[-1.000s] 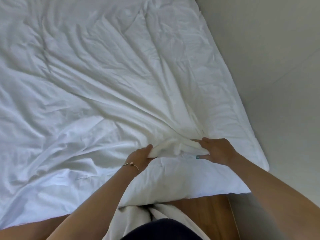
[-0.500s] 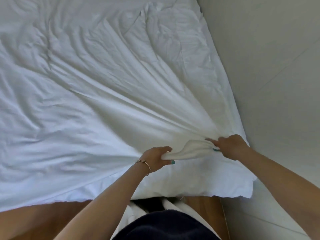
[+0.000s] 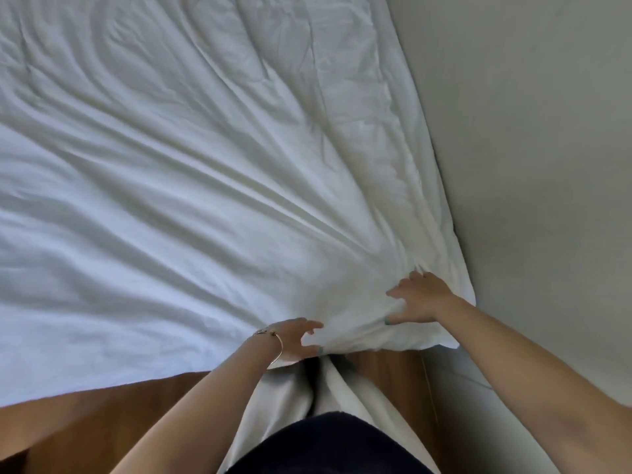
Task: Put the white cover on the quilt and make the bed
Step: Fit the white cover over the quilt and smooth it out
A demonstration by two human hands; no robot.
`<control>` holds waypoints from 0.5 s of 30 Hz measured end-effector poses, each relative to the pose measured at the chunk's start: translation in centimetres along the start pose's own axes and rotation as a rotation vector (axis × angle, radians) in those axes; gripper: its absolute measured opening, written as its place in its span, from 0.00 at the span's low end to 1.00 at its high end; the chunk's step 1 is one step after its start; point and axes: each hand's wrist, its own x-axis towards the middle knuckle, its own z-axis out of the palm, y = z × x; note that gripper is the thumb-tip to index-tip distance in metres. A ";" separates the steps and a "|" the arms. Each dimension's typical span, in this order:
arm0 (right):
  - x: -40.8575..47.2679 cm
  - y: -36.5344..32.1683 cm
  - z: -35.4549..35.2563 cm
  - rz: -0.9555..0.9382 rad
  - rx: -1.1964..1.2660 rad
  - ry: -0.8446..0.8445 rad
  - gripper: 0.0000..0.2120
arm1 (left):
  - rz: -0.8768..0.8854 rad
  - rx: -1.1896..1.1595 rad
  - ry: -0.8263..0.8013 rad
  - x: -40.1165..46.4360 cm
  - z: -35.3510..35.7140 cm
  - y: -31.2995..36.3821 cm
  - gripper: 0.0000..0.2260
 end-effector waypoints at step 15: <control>0.4 2.6 1.1 0.701 1.630 0.426 0.11 | 0.401 0.204 0.390 12.0 -12.0 14.4 0.14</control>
